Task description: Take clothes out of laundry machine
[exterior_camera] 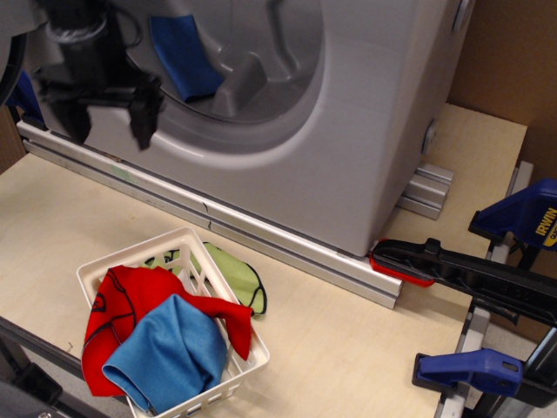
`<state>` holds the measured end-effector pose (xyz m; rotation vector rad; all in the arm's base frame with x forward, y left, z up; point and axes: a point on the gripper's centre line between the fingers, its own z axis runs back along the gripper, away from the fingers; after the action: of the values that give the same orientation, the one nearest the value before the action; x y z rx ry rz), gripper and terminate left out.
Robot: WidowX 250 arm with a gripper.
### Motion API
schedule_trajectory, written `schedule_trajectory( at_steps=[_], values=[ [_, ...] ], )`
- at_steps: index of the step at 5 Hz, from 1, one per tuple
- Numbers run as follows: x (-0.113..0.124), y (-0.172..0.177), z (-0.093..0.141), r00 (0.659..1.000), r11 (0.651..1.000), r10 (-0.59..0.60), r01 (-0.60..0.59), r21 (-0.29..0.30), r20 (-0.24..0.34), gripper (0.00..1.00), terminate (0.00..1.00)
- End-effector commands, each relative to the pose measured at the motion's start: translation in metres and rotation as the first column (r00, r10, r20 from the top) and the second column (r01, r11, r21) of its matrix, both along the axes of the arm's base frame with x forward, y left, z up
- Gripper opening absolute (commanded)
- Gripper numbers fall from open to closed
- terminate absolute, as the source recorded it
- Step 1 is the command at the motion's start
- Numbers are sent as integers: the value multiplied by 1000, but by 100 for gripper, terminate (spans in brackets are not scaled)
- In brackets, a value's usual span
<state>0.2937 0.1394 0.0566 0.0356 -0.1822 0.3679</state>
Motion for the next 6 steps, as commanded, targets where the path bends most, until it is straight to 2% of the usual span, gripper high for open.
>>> schedule_trajectory(
  at_steps=[1, 2, 3, 4, 5, 6],
  values=[
    [50, 9, 21, 974, 986, 151, -161, 44, 168, 100, 0],
    [67, 6, 18, 951, 981, 186, -193, 5, 246, 100, 0],
    [76, 3, 26, 918, 968, 239, -249, -10, 318, 100, 0],
    [84, 4, 29, 904, 961, 267, -276, -22, 334, 100, 0],
    [93, 10, 26, 877, 945, 322, -323, -59, 357, 100, 0],
    [101, 9, 16, 856, 931, 361, -356, -83, 370, 100, 0]
  ],
)
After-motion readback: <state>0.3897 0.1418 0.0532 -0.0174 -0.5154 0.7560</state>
